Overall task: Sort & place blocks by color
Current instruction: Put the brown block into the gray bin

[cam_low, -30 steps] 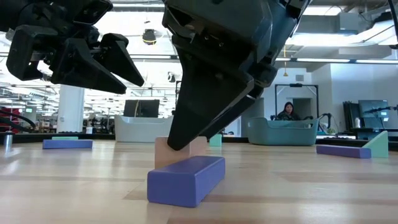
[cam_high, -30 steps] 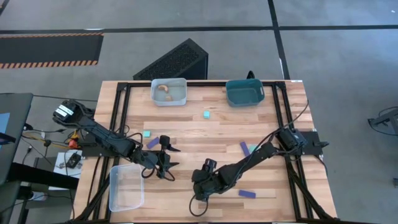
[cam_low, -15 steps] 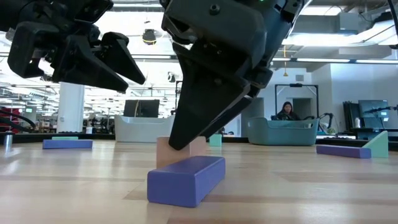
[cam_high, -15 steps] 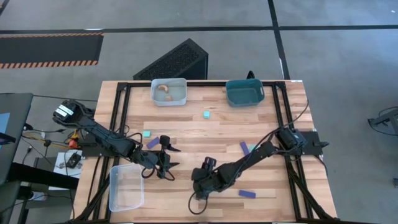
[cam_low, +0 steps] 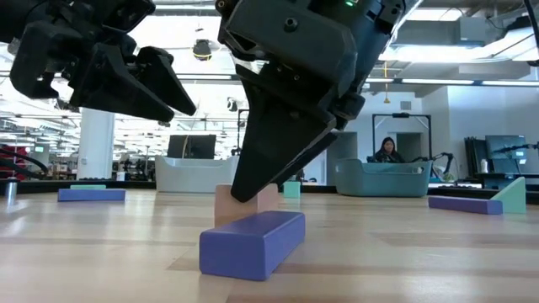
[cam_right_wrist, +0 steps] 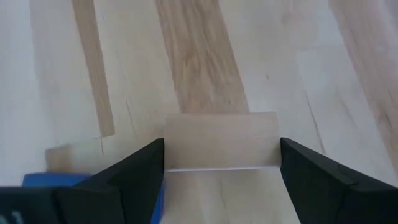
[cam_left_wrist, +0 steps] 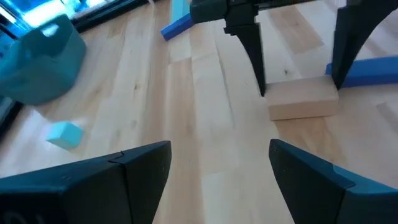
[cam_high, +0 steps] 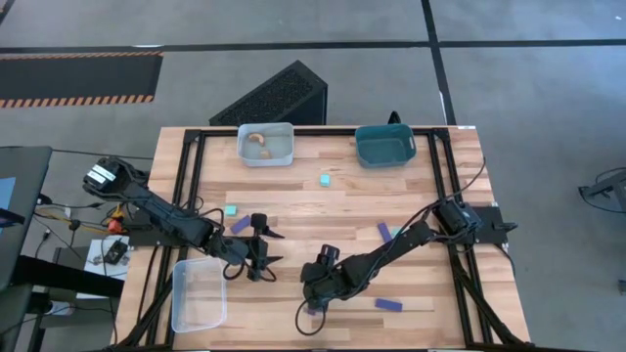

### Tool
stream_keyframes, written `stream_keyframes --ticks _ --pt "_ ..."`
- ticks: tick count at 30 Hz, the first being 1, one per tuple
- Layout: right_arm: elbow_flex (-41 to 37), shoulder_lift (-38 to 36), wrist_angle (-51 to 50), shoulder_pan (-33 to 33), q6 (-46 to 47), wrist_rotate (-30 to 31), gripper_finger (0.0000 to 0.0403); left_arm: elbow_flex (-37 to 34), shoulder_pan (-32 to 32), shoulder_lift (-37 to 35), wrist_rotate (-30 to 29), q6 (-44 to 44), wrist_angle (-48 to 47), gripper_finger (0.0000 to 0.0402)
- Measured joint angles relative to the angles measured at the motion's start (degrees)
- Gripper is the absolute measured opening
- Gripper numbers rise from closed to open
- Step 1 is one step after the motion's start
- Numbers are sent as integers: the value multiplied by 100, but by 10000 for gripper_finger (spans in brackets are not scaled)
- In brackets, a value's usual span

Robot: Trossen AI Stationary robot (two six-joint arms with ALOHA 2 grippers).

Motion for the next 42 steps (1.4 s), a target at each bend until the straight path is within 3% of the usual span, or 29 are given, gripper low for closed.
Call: stream_keyframes --ticks 3,7,14,18,21,27,36,42 --pt "27 2 -41 40 -185 245 306 0 227 0 902 -450 121 263" --pt "29 -1 -73 118 -319 1114 306 0 616 0 1940 -1043 507 263" --pt "35 -7 -70 260 -725 2495 306 0 1083 160 2485 -2020 957 263" --pt "132 -11 -143 379 -1243 3205 306 6 1341 626 2543 -2470 1338 263" --pt "201 -20 -156 422 -1580 3500 306 4 1523 1025 2653 -2775 1836 263" --pt "235 -22 -228 439 -1876 3654 306 -4 1709 1551 3610 -3068 2876 263" --pt "241 -22 -323 368 -1875 3863 306 20 1710 1580 3648 -3082 3297 263" --pt "241 -22 -294 361 -1876 3901 306 20 1710 1580 3229 -3071 3353 256"
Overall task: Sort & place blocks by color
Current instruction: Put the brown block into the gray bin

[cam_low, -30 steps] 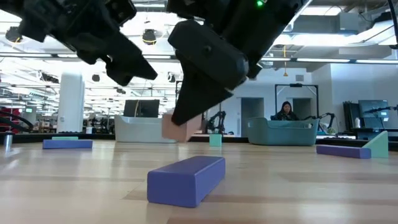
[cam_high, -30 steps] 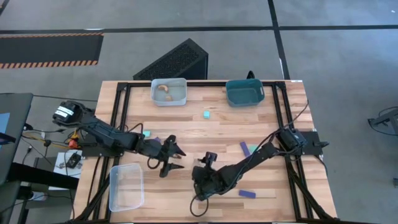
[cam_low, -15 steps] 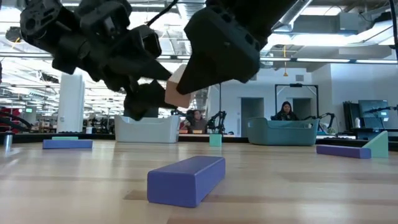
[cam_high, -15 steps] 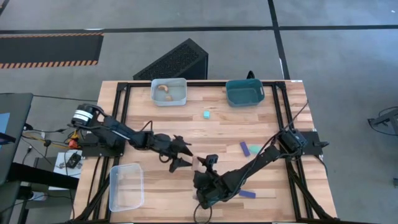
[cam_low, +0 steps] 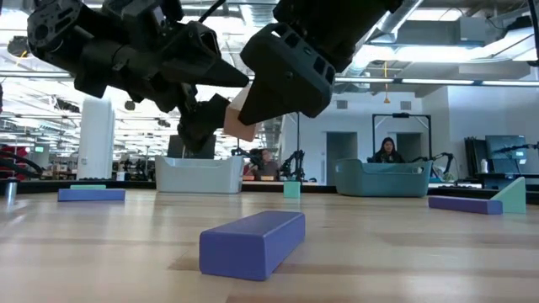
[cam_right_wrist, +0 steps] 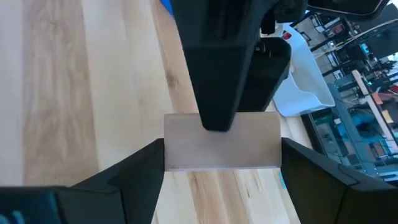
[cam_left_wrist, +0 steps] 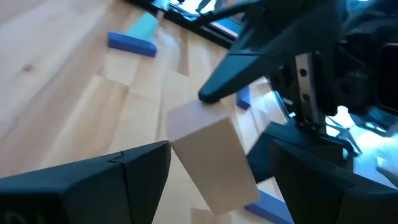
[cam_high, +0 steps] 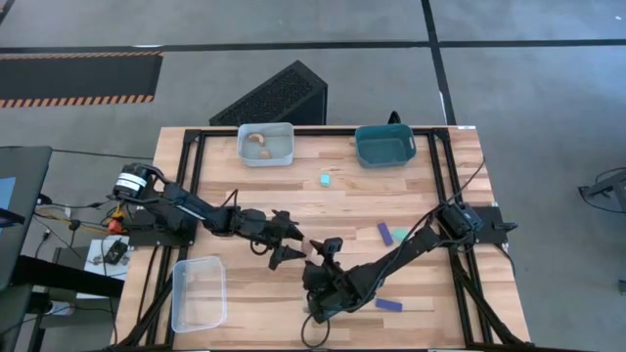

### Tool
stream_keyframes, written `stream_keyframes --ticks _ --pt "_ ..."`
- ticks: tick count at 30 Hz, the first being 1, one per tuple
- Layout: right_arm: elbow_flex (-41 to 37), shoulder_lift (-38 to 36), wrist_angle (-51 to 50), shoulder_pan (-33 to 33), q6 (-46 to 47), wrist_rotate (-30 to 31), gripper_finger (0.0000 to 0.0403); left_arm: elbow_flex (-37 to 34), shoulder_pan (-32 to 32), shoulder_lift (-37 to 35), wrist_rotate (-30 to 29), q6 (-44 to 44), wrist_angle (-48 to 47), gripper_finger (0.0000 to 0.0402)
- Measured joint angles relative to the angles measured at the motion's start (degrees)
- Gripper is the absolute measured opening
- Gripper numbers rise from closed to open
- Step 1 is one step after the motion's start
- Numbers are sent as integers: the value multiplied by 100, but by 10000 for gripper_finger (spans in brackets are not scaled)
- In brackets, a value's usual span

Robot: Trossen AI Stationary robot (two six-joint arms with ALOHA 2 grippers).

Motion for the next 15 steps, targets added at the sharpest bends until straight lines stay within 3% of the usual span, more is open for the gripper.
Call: stream_keyframes --ticks 11,15 --pt "0 2 -27 -34 -61 106 306 0 53 0 -242 -310 -49 159" --pt "-4 7 -33 -90 -436 121 306 0 57 0 -302 -414 -42 142"
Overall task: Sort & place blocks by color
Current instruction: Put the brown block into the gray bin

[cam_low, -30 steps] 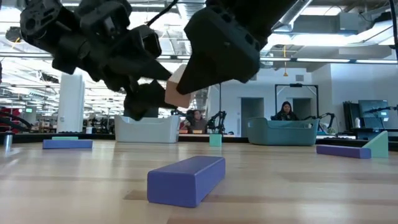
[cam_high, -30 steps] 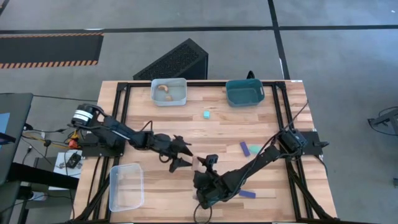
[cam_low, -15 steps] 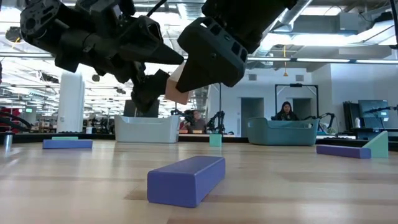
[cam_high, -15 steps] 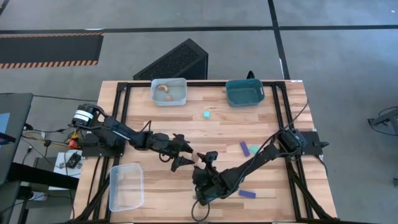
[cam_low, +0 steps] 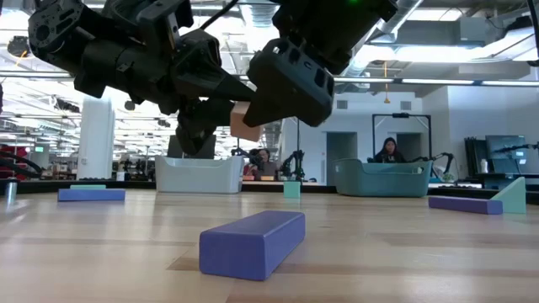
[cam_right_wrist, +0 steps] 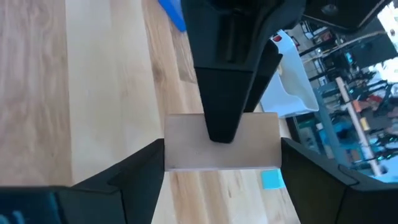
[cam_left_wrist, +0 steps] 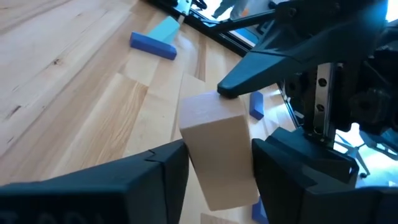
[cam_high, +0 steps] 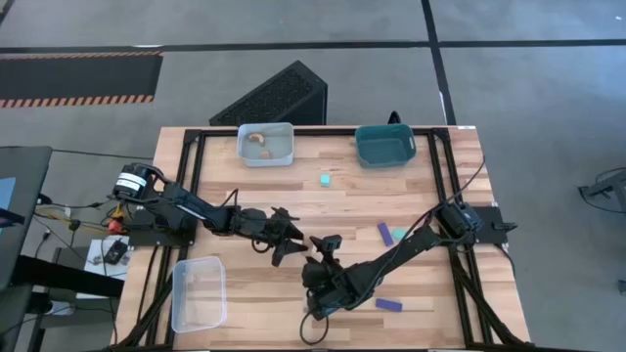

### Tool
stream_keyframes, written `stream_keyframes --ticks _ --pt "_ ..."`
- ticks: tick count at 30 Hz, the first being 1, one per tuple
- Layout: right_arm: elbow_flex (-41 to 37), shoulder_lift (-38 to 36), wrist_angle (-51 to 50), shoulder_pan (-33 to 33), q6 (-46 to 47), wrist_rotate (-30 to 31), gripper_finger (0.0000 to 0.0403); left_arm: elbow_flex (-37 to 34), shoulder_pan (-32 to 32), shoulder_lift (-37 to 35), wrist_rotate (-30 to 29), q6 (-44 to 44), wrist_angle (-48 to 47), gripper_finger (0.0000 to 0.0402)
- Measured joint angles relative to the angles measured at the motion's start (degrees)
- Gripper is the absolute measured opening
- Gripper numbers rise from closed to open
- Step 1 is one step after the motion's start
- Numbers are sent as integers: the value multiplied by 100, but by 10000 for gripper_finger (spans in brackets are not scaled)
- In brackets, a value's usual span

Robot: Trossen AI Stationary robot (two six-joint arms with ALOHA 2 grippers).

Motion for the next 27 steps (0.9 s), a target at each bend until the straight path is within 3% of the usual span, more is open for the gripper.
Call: stream_keyframes --ticks 5,11,16,20,27 --pt "0 0 42 -110 -104 -8 306 0 4 0 -203 -57 -10 161" --pt "4 7 135 -149 -275 135 306 24 15 0 -760 -152 -17 220" --pt "4 7 164 -180 -314 236 306 24 102 -2 -567 -157 -20 246" --pt "4 7 165 -188 -315 273 306 24 127 -2 -469 -162 -28 221" --pt "-3 7 95 -208 -338 423 306 26 159 -10 -425 45 45 109"
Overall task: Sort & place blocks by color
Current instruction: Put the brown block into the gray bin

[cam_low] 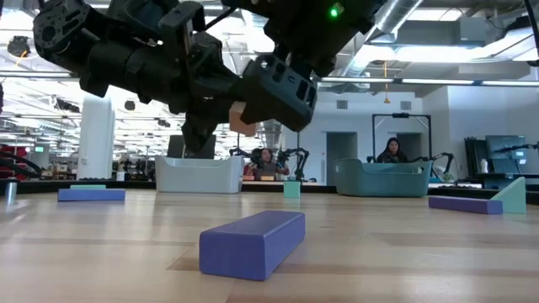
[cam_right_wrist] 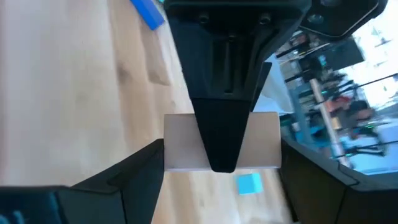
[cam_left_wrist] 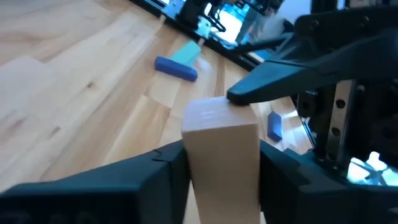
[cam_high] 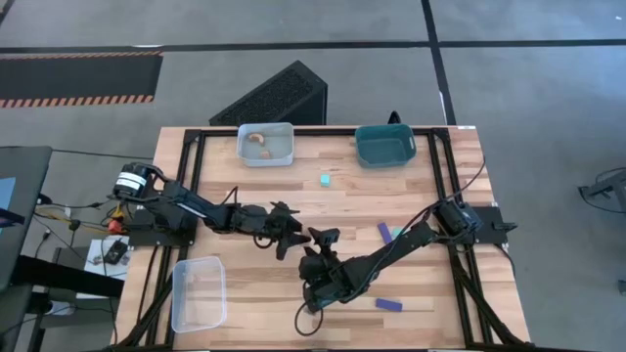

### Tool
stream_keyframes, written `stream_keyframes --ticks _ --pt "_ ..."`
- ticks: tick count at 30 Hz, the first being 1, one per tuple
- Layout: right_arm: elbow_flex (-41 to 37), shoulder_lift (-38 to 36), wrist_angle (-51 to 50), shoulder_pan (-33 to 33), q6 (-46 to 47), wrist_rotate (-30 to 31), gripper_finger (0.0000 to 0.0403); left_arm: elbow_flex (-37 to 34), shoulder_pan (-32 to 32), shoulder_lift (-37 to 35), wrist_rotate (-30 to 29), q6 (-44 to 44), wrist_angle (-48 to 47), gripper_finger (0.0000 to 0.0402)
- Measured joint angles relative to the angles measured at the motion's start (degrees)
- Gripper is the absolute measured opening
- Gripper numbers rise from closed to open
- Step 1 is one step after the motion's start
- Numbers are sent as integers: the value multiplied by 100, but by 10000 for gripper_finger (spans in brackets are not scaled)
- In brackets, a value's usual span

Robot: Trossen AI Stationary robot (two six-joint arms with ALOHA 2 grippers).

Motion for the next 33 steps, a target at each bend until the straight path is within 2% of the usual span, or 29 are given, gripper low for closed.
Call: stream_keyframes --ticks 6,9,15,18,21,25,29,33 --pt "14 -17 -28 -60 612 72 328 -16 191 -3 132 579 -257 103" --pt "10 -184 -771 -70 1153 273 349 -17 550 -130 -93 830 -473 103" --pt "-278 -803 -3444 -165 4206 348 372 -13 1850 -531 -294 1290 -756 106" --pt "-865 -1164 -4094 -145 5713 487 372 46 2544 -667 -394 1547 -1043 104" --pt "-1687 -1603 -3842 -50 6614 558 368 292 3180 -678 -505 1761 -1681 104" --pt "-2746 -2140 -2749 83 6944 261 362 833 3875 -621 -854 2159 -2984 116" --pt "-3506 -2629 -1568 235 6900 64 361 1173 4321 -623 -1139 2549 -3547 119" --pt "-3913 -3058 -683 281 6381 -419 361 1328 4659 -623 -1116 2660 -3731 118"
